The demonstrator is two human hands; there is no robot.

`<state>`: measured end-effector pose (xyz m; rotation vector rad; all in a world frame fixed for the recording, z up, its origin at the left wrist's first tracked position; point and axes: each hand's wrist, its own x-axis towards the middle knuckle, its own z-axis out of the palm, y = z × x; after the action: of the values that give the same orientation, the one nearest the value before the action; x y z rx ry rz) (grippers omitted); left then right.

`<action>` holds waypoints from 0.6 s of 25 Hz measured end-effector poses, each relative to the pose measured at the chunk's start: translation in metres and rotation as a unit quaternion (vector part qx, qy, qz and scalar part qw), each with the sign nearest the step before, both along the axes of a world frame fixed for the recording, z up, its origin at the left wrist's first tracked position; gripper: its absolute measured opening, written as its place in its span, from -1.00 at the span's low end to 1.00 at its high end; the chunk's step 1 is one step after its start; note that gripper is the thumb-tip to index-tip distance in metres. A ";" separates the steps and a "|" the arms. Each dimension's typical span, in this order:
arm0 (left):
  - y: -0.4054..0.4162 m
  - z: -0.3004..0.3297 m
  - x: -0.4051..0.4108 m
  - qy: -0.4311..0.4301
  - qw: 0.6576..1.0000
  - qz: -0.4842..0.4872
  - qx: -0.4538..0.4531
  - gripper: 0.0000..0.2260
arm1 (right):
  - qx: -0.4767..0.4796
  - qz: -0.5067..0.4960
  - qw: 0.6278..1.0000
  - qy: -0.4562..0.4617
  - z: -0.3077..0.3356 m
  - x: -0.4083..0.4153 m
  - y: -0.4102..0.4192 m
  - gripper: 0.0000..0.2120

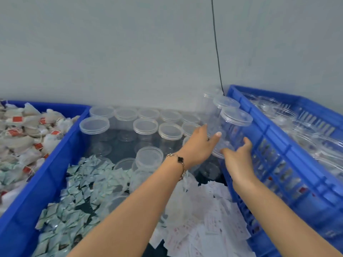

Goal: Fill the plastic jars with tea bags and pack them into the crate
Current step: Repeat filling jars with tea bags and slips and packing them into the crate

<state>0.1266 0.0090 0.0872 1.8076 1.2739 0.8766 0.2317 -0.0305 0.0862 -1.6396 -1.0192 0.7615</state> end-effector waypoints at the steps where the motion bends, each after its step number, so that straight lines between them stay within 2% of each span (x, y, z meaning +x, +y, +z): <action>1: 0.005 -0.002 0.009 -0.019 1.000 0.002 -0.003 -0.48 | -0.007 0.000 1.000 -0.004 0.000 0.008 0.006 -0.26; 6: 0.025 -0.010 0.036 -0.037 0.999 0.031 -0.013 -0.19 | -0.004 0.018 1.000 -0.010 -0.005 0.033 0.021 -0.25; 10: 0.037 -0.013 0.043 -0.073 0.996 0.034 -0.029 -0.06 | 0.013 0.011 1.000 -0.001 -0.011 0.033 0.031 -0.24; 15: 0.050 -0.018 0.051 -0.049 0.998 0.032 -0.006 0.06 | 0.040 -0.005 0.999 0.009 -0.025 0.032 0.040 -0.26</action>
<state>0.1775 0.0585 0.0688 1.7014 1.2788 0.9779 0.2633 0.0098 0.0610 -1.5667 -1.0161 0.7189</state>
